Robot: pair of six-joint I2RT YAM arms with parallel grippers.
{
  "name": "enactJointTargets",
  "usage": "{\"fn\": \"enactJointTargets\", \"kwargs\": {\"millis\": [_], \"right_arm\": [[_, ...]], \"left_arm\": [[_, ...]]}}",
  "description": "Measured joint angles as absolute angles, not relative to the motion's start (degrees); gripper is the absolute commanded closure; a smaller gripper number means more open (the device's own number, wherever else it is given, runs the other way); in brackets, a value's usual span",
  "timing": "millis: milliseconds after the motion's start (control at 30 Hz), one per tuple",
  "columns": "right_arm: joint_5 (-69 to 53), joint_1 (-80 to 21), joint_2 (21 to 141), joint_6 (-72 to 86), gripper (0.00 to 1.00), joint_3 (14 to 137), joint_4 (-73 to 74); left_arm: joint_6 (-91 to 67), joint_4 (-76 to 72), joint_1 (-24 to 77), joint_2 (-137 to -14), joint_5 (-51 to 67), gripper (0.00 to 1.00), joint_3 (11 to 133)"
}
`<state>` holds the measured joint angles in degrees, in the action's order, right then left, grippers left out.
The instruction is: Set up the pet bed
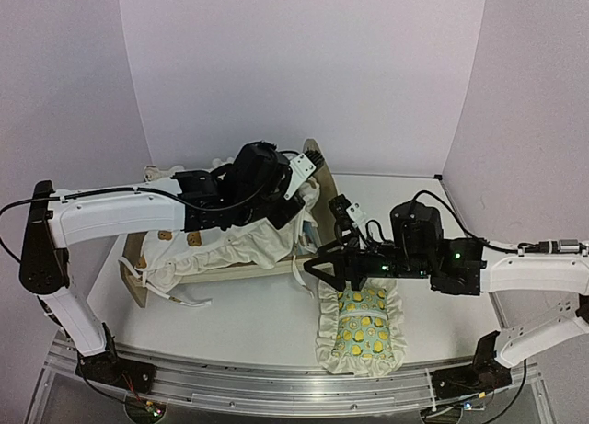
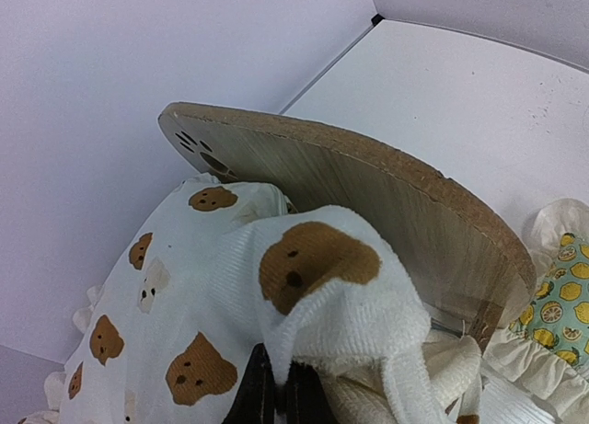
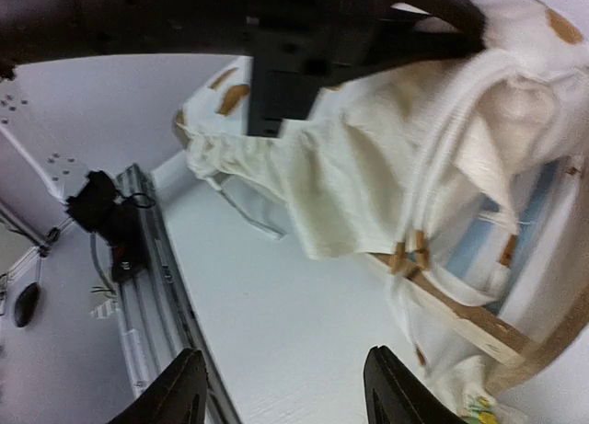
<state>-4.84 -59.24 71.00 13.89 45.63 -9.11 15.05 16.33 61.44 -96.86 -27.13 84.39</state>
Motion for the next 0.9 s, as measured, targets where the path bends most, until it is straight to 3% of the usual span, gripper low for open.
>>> {"fn": "enactJointTargets", "kwargs": {"millis": [167, 433, 767, 900], "right_arm": [[4.0, -59.16, 71.58, 9.18, 0.37, 45.79, -4.98], [8.54, -59.18, 80.45, -0.5, 0.39, 50.83, -2.26], [15.53, -59.18, 89.66, -11.34, 0.46, 58.82, -0.59], [18.14, -59.14, 92.4, -14.35, 0.57, 60.11, 0.26]], "left_arm": [[14.98, 15.99, 61.42, -96.88, -27.03, 1.0, 84.23], [14.98, 15.99, 61.41, -96.88, -27.09, 1.0, 84.23], [14.92, 15.99, 60.5, -96.37, -27.8, 1.0, 84.23], [14.92, 16.01, 60.59, -96.29, -27.92, 1.0, 84.2]]}}
